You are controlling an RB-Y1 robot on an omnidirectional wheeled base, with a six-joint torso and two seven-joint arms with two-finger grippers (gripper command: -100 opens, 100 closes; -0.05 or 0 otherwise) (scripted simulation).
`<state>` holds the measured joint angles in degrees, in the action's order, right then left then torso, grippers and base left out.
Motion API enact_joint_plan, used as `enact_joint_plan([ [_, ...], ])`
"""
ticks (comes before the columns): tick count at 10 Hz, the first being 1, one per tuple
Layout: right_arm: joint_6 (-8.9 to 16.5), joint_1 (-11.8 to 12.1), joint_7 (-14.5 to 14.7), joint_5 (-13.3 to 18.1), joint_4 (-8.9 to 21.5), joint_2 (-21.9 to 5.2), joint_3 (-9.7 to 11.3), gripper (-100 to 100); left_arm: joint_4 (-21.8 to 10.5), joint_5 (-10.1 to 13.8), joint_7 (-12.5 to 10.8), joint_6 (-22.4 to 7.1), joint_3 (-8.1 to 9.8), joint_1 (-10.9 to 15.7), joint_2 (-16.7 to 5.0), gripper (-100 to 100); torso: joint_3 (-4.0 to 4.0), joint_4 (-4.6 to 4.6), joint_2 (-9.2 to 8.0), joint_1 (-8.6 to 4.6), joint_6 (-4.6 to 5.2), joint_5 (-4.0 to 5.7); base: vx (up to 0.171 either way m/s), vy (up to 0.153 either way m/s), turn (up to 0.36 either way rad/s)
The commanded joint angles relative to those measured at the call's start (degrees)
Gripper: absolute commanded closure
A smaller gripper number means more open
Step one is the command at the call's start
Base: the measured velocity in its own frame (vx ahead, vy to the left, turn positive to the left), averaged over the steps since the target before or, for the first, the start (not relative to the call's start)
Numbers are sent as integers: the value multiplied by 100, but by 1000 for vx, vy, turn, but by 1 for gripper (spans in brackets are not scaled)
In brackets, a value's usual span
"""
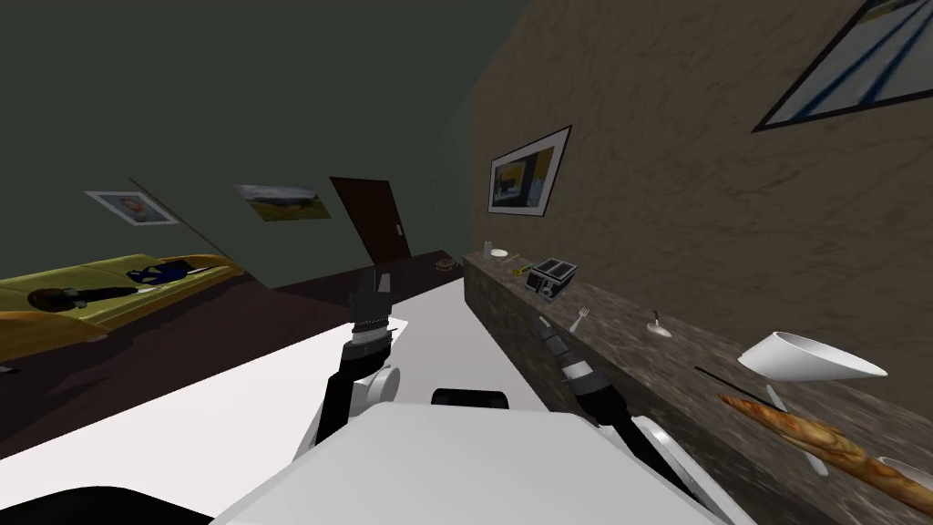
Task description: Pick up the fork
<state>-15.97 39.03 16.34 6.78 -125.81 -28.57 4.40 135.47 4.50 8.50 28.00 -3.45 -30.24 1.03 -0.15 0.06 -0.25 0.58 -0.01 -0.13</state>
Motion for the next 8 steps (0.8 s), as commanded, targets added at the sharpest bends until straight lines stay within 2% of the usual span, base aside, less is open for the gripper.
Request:
enact_joint_plan([
  [1,29,67,183,88,30,-231,55,-100,0,0,0,0,0,0,0,0,0,0,0,0,0,0,-57,146,48],
  [2,74,155,391,210,97,-414,117,-100,0,0,0,0,1,-1,0,0,-2,1,-2,-7,3,0,-34,122,96],
  [3,74,155,391,210,97,-530,117,-100,0,0,0,0,0,0,0,0,0,0,2,-15,2,2,-23,77,55],
  [4,112,241,597,330,169,-725,182,-100,0,0,0,0,1,-1,-1,0,3,-1,7,-32,2,5,-36,87,138],
  [5,112,241,597,330,169,-851,182,-100,0,0,0,0,1,0,-1,0,2,-1,5,-32,1,6,-41,82,61],
  [6,142,322,799,445,248,-1055,251,-100,0,0,0,0,1,-1,-1,0,1,0,3,-35,3,6,-38,99,111],
  [7,142,322,799,445,248,-1194,251,-100,0,0,0,0,1,0,-1,0,1,0,3,-29,1,6,-26,80,62],
  [8,163,399,996,557,333,-1381,325,-100,0,0,0,0,1,-1,-1,0,3,0,6,-35,3,6,-22,94,129],
])
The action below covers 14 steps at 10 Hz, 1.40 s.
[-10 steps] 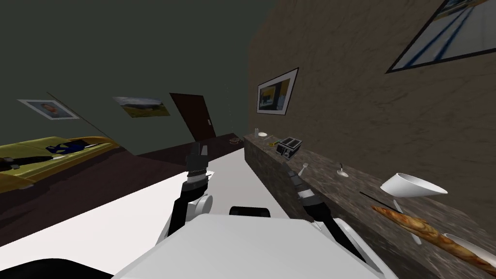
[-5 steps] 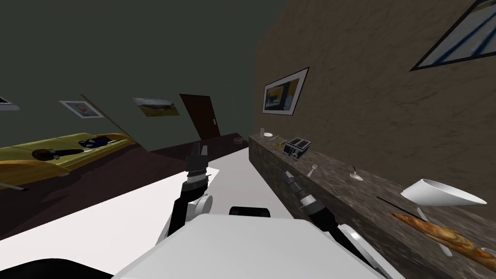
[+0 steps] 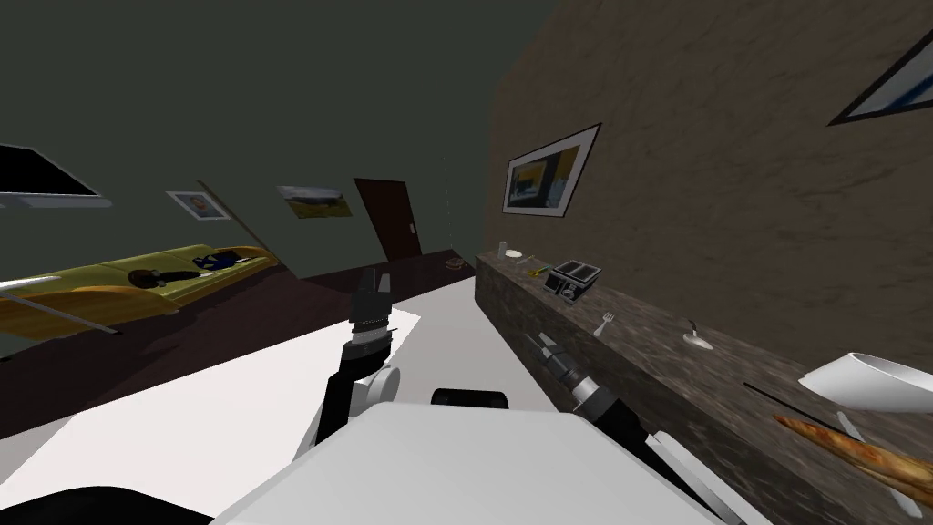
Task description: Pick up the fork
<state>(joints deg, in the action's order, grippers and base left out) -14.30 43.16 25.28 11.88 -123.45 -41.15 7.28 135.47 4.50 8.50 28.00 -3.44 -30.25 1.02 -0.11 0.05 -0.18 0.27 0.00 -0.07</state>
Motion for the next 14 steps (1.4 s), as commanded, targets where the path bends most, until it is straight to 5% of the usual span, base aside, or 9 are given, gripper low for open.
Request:
enact_joint_plan([
  [1,-4,-14,103,47,98,-286,37,-100,0,0,0,0,0,0,0,0,0,0,0,0,0,0,-20,79,59],
  [9,2,248,829,440,511,-1656,380,-100,0,0,0,0,1,-1,-1,0,4,-1,8,-27,2,6,-9,47,88],
  [14,-11,302,993,525,634,-2374,478,-100,0,0,0,0,1,-1,-1,0,8,-2,13,-36,2,7,7,9,50],
])
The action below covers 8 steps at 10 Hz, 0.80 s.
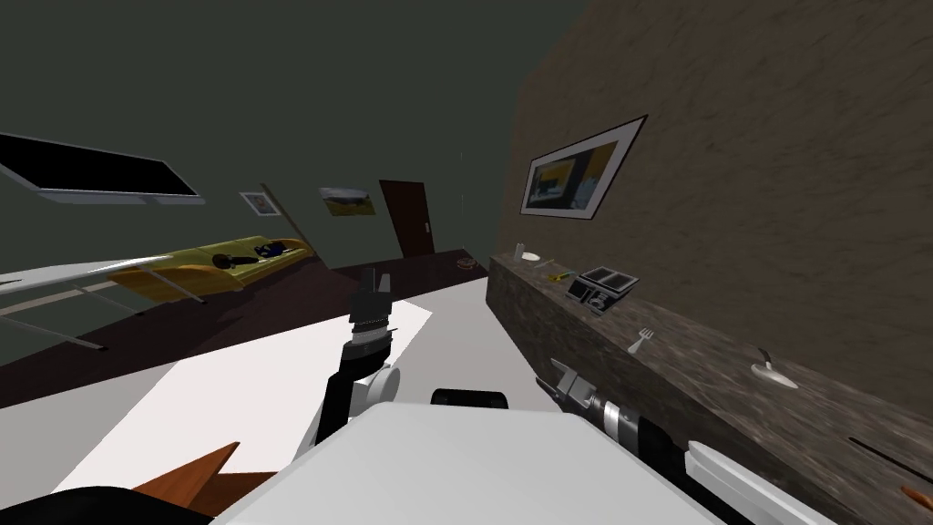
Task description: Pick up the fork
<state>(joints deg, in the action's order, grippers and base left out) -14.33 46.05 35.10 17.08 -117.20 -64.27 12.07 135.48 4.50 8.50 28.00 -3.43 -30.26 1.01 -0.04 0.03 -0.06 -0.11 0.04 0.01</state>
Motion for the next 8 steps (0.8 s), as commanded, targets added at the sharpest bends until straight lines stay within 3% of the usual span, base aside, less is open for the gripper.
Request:
enact_joint_plan([
  [1,-26,62,167,85,138,-286,99,-100,0,0,0,0,0,0,0,0,0,0,0,0,0,0,14,-8,95],
  [8,-66,149,460,230,413,-1328,308,-100,0,0,0,0,0,0,0,0,4,-2,7,-12,-3,3,19,-22,73],
])
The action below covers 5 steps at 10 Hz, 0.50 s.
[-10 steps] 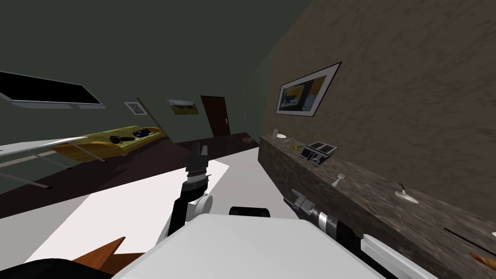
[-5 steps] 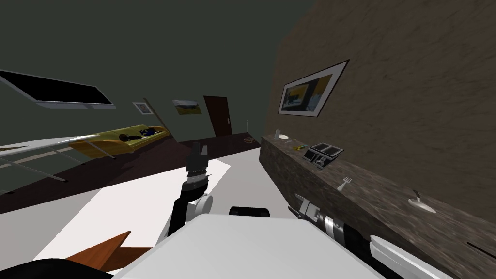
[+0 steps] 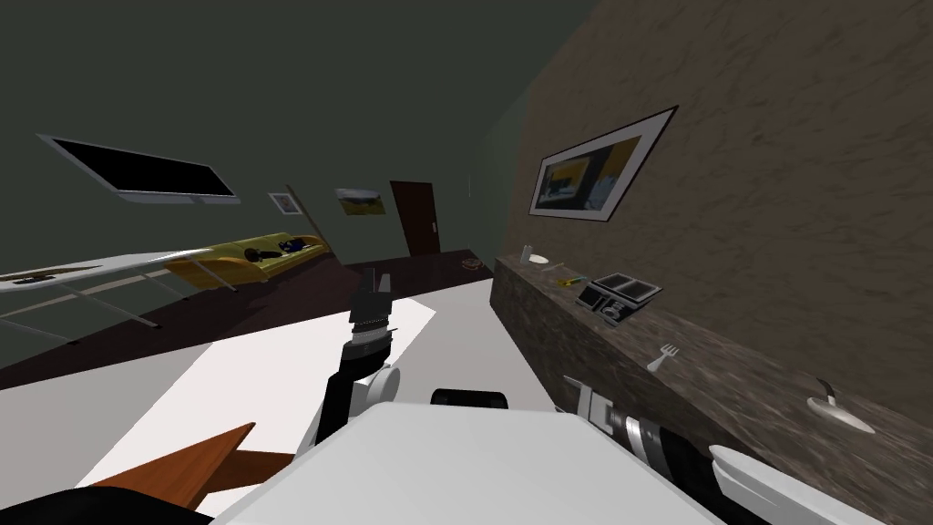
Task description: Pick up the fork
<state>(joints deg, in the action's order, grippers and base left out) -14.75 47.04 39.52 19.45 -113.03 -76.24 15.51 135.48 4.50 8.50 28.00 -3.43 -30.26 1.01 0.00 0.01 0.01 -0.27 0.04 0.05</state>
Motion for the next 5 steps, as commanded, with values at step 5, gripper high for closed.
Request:
enact_joint_plan([
  [5,-68,123,285,122,282,-865,178,-100,0,0,0,0,0,0,0,0,-1,0,-1,5,1,0,21,-40,63],
])
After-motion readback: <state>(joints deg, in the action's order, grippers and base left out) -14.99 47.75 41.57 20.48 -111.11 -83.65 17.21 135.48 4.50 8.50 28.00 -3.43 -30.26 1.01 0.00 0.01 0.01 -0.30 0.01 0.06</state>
